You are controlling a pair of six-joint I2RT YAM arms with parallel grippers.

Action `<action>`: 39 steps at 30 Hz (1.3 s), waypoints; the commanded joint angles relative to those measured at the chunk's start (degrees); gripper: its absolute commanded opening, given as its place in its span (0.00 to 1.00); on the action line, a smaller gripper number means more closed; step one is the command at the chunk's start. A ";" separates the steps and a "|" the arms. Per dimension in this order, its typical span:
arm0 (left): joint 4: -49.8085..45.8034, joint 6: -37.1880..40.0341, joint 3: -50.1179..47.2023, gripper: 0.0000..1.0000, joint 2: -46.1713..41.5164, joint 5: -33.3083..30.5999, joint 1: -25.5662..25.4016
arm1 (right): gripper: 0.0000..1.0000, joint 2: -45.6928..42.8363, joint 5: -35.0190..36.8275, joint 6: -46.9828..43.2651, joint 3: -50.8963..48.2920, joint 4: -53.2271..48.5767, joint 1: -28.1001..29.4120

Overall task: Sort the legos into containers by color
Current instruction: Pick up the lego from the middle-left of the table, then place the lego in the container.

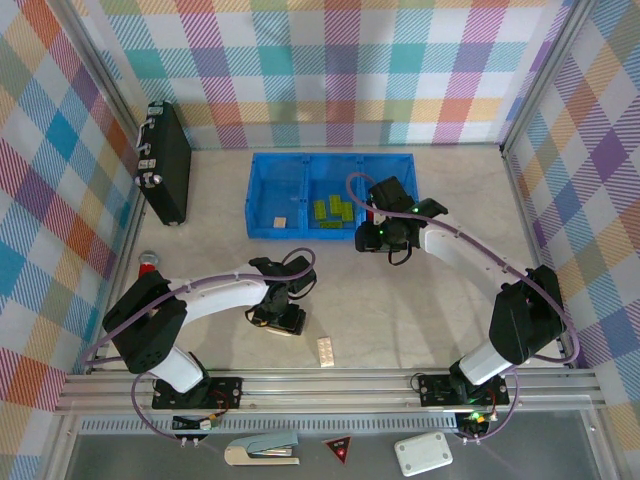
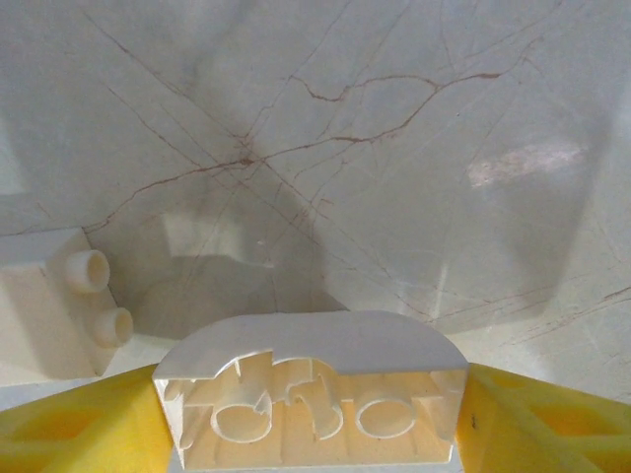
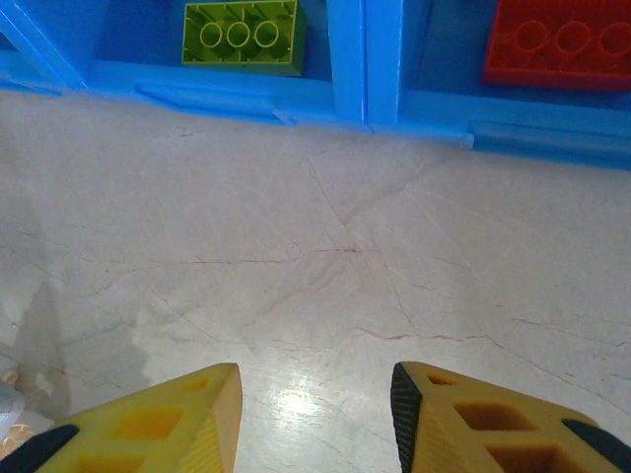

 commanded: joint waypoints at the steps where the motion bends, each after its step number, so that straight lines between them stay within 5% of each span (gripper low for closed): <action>1: -2.65 -1.09 0.67 0.70 -0.32 -0.82 -0.75 | 0.46 -1.54 -0.73 0.65 -0.44 -0.05 -0.27; 24: -9.13 2.87 16.04 0.67 4.60 -6.44 -0.07 | 0.46 -3.46 1.95 0.46 -0.97 -1.79 -0.28; 39: -11.87 8.94 32.23 0.67 13.80 -5.81 8.78 | 0.46 -10.02 5.84 0.95 -4.24 -6.55 -3.76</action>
